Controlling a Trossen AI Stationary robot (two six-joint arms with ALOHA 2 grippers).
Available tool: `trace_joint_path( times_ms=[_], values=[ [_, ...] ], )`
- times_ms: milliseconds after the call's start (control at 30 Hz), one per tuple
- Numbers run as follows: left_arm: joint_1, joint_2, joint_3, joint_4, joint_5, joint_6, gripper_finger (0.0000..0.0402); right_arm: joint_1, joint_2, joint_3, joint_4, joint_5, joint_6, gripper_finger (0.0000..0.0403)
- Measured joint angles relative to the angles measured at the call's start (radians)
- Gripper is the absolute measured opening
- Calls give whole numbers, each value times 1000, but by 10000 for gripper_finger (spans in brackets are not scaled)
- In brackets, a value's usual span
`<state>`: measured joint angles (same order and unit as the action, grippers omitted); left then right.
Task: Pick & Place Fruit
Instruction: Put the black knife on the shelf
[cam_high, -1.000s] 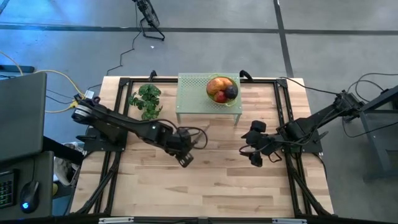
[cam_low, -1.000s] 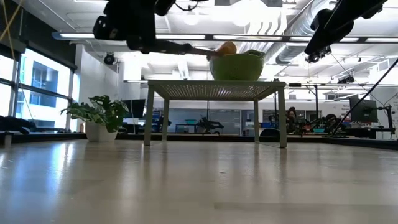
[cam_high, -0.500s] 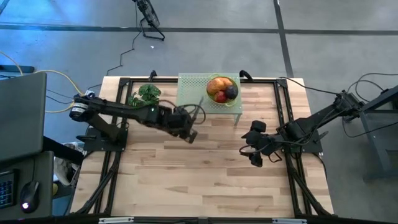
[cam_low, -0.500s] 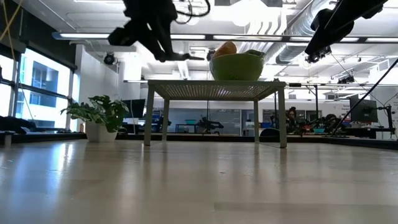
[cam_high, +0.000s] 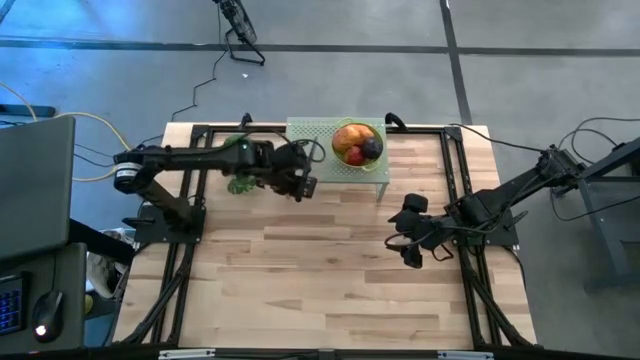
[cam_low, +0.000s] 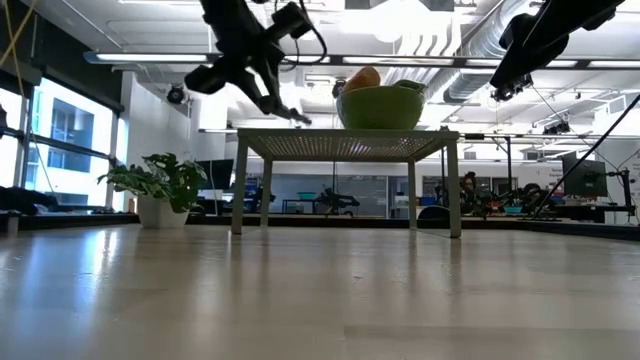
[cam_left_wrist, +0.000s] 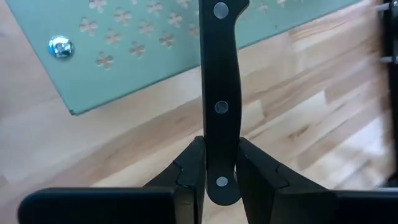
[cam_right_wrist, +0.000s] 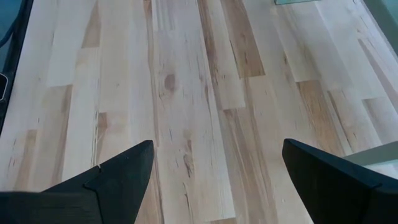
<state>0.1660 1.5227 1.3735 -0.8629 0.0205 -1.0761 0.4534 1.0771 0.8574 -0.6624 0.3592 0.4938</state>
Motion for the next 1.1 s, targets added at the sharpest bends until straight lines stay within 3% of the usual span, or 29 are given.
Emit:
trace_joint_path(
  times_ms=[167, 400, 733, 867, 1100],
  values=[
    [73, 0, 0, 0, 98, -27, 65, 0, 0, 0, 0, 0, 0, 350],
    [173, 0, 0, 0, 154, -29, 65, 0, 0, 0, 0, 0, 1, 350],
    [235, 1, 114, -37, 149, 20, 65, 0, 0, 0, 0, 8, 1, 350],
    [241, 0, 174, -111, 89, 21, 65, 0, 0, 0, 0, 8, 3, 350],
    [240, 1, 179, -151, 65, -7, 65, 0, 0, 0, 0, 8, 3, 350]
  ],
)
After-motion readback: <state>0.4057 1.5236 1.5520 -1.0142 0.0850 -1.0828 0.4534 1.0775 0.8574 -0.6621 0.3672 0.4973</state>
